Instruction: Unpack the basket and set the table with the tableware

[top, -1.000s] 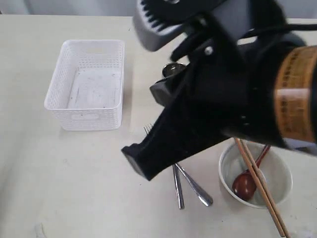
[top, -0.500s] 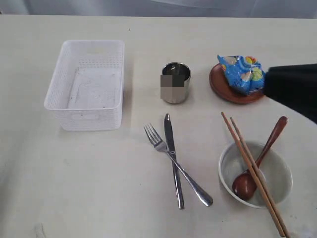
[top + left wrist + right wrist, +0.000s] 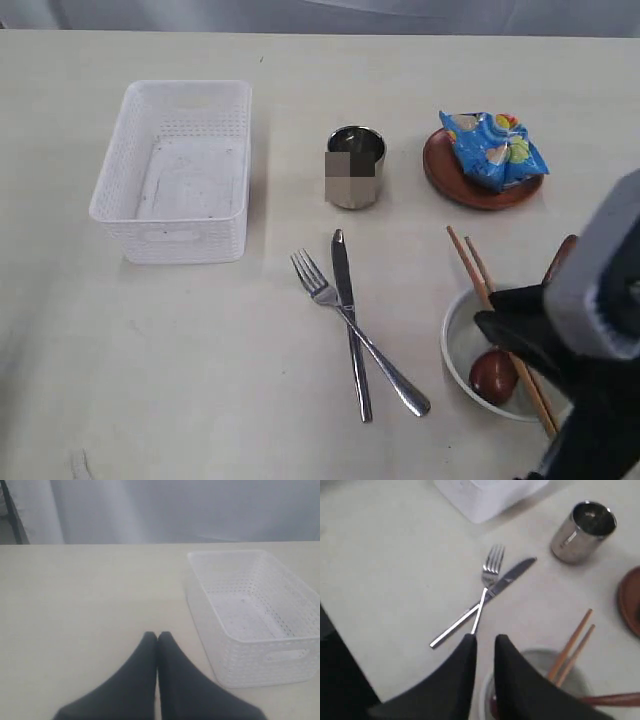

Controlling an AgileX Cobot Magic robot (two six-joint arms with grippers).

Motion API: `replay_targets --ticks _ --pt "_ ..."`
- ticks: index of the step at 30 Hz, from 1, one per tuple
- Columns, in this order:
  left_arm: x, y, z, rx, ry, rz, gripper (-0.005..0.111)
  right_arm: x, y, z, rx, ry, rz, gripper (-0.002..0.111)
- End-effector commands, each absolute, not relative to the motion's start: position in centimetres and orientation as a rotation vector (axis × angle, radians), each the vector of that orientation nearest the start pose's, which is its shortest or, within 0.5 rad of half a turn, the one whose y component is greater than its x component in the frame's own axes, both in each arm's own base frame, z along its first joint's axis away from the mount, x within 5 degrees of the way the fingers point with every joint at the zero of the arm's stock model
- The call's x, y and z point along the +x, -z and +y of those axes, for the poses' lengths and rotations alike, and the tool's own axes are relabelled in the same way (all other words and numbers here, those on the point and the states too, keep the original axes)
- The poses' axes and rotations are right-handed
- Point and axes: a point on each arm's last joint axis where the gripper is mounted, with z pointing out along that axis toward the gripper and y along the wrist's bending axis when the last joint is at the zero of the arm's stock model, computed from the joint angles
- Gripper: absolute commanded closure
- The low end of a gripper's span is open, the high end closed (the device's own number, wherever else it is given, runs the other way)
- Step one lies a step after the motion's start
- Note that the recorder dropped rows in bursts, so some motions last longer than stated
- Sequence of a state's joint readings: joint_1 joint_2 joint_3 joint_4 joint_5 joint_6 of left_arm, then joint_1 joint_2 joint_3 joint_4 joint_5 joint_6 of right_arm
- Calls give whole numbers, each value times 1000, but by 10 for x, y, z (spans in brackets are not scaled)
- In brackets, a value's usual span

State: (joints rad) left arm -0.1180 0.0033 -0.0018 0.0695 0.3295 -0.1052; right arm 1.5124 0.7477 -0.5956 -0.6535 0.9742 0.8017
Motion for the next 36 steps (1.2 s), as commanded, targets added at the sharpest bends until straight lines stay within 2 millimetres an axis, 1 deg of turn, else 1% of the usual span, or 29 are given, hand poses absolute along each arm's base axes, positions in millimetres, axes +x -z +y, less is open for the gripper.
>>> replay_targets --ticks 1,2,4,5,6,7,8,9,10,11,12,13,15,16,19,20,24,27,29,32,36 --pt "54 -184 -5 65 92 1807 107 67 -272 129 -1009 -37 2178 62" --pt "54 -184 -5 65 92 1807 107 72 -272 134 -990 -10 2198 62" --pt "54 -184 -5 65 92 1807 107 82 -275 145 -954 35 2230 68" --pt "54 -184 -5 65 92 1807 107 95 -281 159 -929 22 2273 76" --pt "54 -184 -5 65 92 1807 107 100 -282 166 -929 -15 2308 77" --pt "54 -184 -5 65 92 1807 107 108 -280 183 -979 -155 2374 76" --pt "54 -184 -5 65 92 1807 107 111 -277 189 -1001 -208 2394 77" --pt "54 -184 -5 65 92 1807 107 120 -265 198 -1056 -226 2454 76" --pt "54 -184 -5 65 92 1807 107 123 -258 201 -1075 -199 2472 75" --pt "54 -184 -5 65 92 1807 107 130 -240 208 -1110 -121 2518 69" --pt "54 -184 -5 65 92 1807 107 132 -231 212 -1128 -89 2541 66" --pt "54 -184 -5 65 92 1807 107 135 -213 221 -1165 -44 2574 62" --pt "54 -184 -5 65 92 1807 107 140 -191 230 -1172 -2 2609 62" --pt "54 -184 -5 65 92 1807 107 143 -184 234 -1185 -5 2594 62" --pt "54 -184 -5 65 92 1807 107 148 -171 252 -1198 -110 2521 62" --pt "54 -184 -5 65 92 1807 107 150 -167 257 -1206 -115 2514 62" --pt "54 -184 -5 65 92 1807 107 160 -153 262 -1253 35 2519 62" --pt "54 -184 -5 65 92 1807 107 171 -153 264 -1217 174 2500 62" --pt "54 -184 -5 65 92 1807 107 177 -155 262 -1172 250 2469 62" --pt "54 -184 -5 65 92 1807 107 177 -153 260 -1153 269 2480 62" --pt "54 -184 -5 65 92 1807 107 175 -133 269 -1201 198 2504 62"
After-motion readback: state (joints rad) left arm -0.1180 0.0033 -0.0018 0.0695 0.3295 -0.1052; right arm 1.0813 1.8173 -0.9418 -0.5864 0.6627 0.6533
